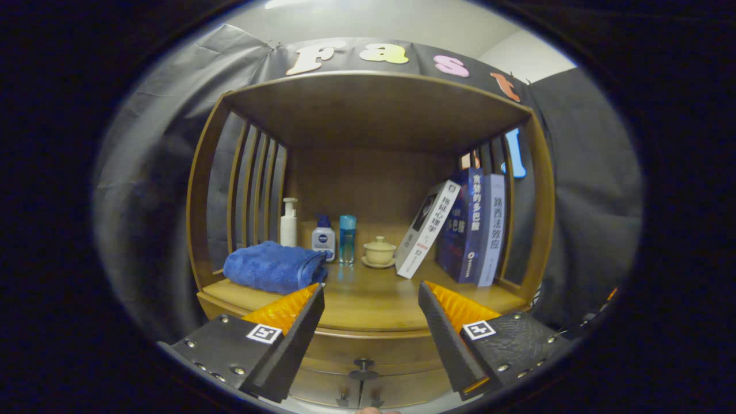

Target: Pull open the drawer, take out the items inside it, and place them on the countertop above the cabinet.

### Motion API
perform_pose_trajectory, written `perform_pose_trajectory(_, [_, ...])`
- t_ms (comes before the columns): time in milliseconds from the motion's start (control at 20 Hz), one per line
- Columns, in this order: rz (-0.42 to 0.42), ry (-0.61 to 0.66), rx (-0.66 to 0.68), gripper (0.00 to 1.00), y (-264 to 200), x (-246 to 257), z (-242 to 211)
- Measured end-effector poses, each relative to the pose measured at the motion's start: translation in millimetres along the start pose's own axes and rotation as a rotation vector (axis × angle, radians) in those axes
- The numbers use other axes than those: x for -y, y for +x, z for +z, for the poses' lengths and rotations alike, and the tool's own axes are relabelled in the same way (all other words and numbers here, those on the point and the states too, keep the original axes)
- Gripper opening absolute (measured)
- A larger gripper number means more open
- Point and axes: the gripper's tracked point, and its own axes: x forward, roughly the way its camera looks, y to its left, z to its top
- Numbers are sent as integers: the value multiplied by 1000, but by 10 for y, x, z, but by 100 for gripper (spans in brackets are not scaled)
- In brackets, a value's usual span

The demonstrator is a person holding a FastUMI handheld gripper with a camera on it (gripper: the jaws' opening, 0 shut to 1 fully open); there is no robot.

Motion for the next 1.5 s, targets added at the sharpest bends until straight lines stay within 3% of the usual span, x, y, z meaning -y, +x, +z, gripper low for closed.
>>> perform_pose_trajectory(250, [10,33,-129,99,228,-36,-654])
perform_pose_trajectory(300, [13,25,-62,99,226,-40,-527])
perform_pose_trajectory(450, [30,-19,-62,100,125,-47,-593])
perform_pose_trajectory(600, [3,-55,-111,98,-50,97,-827])
perform_pose_trajectory(750, [41,-98,-171,98,29,25,-1114])
perform_pose_trajectory(900, [44,-103,-276,75,50,15,-1493])
perform_pose_trajectory(950, [44,-70,-275,67,68,12,-1526])
perform_pose_trajectory(1000, [33,-48,-269,67,111,19,-1549])
perform_pose_trajectory(1150, [-2,11,-279,45,118,53,-1535])
perform_pose_trajectory(1250, [-9,-17,-275,40,87,63,-1523])
perform_pose_trajectory(1500, [0,16,-273,40,115,55,-1540])
